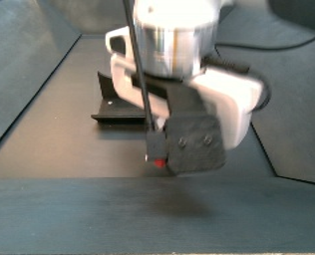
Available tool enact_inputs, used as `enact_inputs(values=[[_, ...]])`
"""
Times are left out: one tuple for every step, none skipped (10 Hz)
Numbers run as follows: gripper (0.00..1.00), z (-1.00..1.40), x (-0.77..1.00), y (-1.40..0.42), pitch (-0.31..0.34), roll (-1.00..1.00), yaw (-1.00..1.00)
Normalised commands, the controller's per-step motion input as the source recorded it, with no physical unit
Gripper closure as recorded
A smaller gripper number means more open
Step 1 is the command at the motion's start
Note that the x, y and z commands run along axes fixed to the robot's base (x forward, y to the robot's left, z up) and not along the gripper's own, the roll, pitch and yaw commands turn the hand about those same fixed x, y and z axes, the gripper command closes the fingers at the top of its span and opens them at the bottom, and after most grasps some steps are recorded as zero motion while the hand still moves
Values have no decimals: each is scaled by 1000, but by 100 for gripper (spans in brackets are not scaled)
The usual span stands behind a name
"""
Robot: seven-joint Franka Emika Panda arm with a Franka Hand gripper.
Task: Pick up the double-square object. Move up. Rotate the double-square object. Place the double-square object on the fixture. Regrasp the double-square object. Move to above the board. Insert the double-square object.
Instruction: Move up, then rotate the double-square object.
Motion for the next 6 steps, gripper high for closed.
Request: enact_inputs(values=[[100, 355, -45, -5, 52, 25, -24], [100, 515, -667, -1000, 0, 0, 0], [100, 465, -656, -1000, -32, 27, 8], [100, 451, -663, -1000, -43, 62, 18], [100, 416, -654, -1000, -31, 93, 20], [100, 356, -620, -1000, -18, 118, 18]])
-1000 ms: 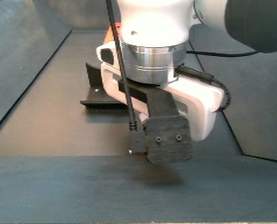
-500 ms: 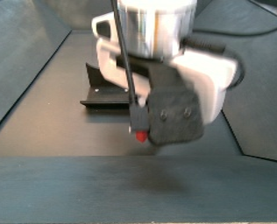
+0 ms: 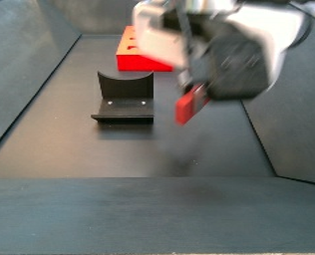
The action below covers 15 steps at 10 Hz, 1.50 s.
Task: Pick up the double-square object. Move up. Rotate the double-square object. Place the double-square object on the fixture. Regrasp the double-square object. Move to above the board. Insert the double-square object.
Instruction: Rotate the double-square object.
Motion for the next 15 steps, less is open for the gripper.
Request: enact_inputs(values=[[100, 238, -433, -825, -22, 130, 16], [100, 147, -265, -637, -28, 127, 16], [100, 51, -92, -369, -25, 130, 17], [100, 22, -58, -233, -23, 127, 18], [100, 0, 0, 0, 0, 0, -1000], [100, 3, -1, 22, -1, -3, -1000], [100, 2, -3, 26, -1, -7, -1000], [100, 2, -3, 23, -1, -7, -1000], [100, 0, -4, 20, -1, -8, -1000], [100, -1, -5, 19, -1, -8, -1000], [100, -2, -7, 18, -1, -8, -1000], [100, -2, -7, 18, -1, -8, -1000], [100, -2, -8, 17, -1, -9, -1000], [100, -3, -8, 16, -1, -9, -1000], [100, -3, -9, 16, -1, -10, -1000]])
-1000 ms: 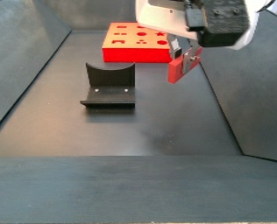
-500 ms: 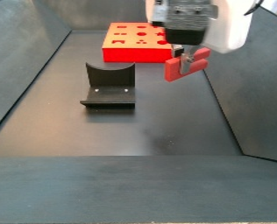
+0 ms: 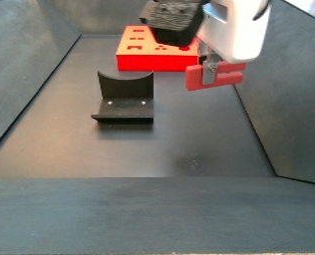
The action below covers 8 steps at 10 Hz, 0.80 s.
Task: Pick up the double-square object. Move up. Rotate the double-square object. Place the double-square object on the fixture. Regrasp the double-square object. Move to above the board. Insert the double-square object.
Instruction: Rotate the double-square object.
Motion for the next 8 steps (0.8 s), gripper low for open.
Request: enact_inputs(values=[[100, -3, -9, 16, -1, -10, -1000], [100, -3, -9, 16, -1, -10, -1000], [100, -3, -9, 16, -1, -11, -1000], [100, -3, -10, 16, -1, -11, -1000], [100, -3, -10, 16, -1, -12, -1000], [100, -3, -10, 16, -1, -12, -1000], [100, -3, -10, 16, -1, -13, -1000], [100, -4, -10, 16, 0, -14, -1000]])
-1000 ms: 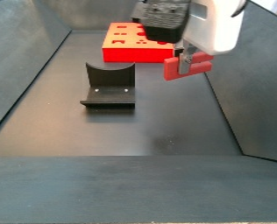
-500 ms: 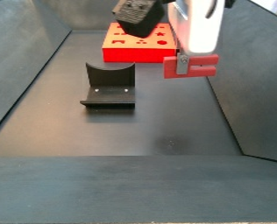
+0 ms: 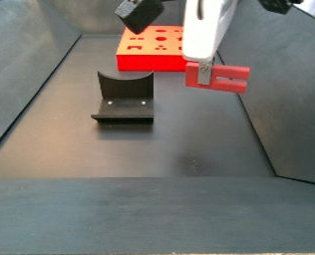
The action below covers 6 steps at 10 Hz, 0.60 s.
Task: Pick up the double-square object. Move up. Rotate the double-square object. Place the double-square object on the fixture. Regrasp the double-square object. Move to above the board. Insert the double-square object.
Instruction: Rotate the double-square object.
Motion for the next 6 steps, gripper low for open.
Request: enact_inputs(values=[[100, -4, -10, 16, 0, -15, -1000], [100, -4, -11, 16, 0, -15, -1000], [100, -4, -11, 15, 0, -17, -1000], [100, -4, -11, 16, 0, -18, -1000], [100, -4, -11, 16, 0, -19, -1000], [100, -4, -11, 16, 0, -20, -1000]])
